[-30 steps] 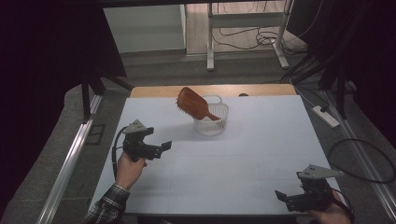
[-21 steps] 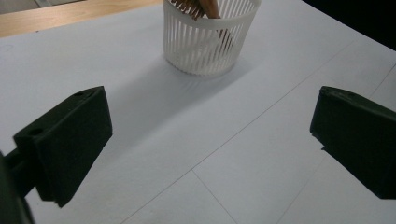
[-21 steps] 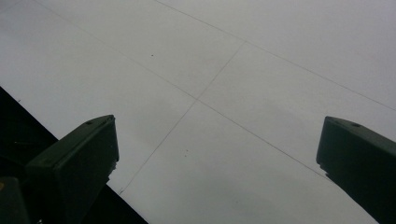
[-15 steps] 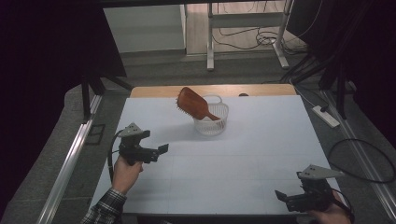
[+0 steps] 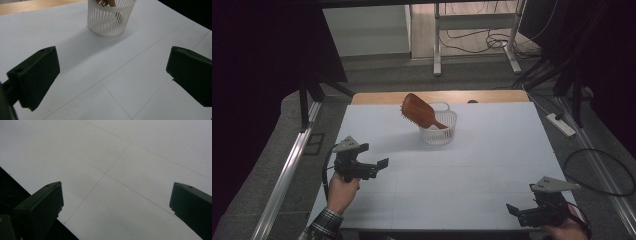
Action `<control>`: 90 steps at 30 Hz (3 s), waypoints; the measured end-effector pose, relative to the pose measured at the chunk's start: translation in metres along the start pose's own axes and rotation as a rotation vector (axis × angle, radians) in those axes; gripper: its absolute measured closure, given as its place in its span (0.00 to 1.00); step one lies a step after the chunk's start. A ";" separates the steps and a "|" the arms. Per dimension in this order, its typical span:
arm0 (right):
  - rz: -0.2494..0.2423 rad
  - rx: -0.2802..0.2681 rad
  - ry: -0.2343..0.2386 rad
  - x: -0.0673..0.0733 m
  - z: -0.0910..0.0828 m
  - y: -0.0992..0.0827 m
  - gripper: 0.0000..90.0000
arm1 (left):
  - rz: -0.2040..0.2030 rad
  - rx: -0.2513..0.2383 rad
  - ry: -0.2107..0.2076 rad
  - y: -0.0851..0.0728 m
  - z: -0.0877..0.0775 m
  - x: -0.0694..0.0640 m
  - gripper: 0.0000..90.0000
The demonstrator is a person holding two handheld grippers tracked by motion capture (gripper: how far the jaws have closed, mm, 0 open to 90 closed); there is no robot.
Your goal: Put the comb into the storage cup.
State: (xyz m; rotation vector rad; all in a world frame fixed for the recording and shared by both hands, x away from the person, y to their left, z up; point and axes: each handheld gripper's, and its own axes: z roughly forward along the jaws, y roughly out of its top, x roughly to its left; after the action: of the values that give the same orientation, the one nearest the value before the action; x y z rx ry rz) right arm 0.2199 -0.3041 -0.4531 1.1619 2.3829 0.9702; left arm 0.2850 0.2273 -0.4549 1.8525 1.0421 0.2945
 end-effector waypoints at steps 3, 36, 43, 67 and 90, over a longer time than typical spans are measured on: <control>-0.001 -0.001 0.001 0.000 0.000 0.000 0.00 | -0.004 -0.002 -0.002 -0.002 -0.003 0.000 0.00; -0.001 -0.001 -0.005 0.000 -0.001 0.000 0.00 | 0.011 0.029 0.028 -0.023 -0.026 -0.010 0.00; -0.002 0.001 -0.007 0.000 0.000 0.000 0.00 | -0.003 0.024 0.027 -0.029 -0.032 -0.011 0.00; -0.003 -0.002 -0.011 0.000 0.000 0.000 0.00 | -0.017 0.032 0.052 -0.051 -0.053 -0.017 0.00; 0.000 -0.002 -0.013 0.000 0.000 0.000 0.00 | -0.017 0.063 0.076 -0.067 -0.065 -0.025 0.00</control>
State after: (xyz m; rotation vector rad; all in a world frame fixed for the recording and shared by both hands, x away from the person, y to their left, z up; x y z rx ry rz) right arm 0.2195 -0.3040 -0.4529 1.1640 2.3717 0.9619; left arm 0.1958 0.2603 -0.4715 1.8999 1.1302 0.3282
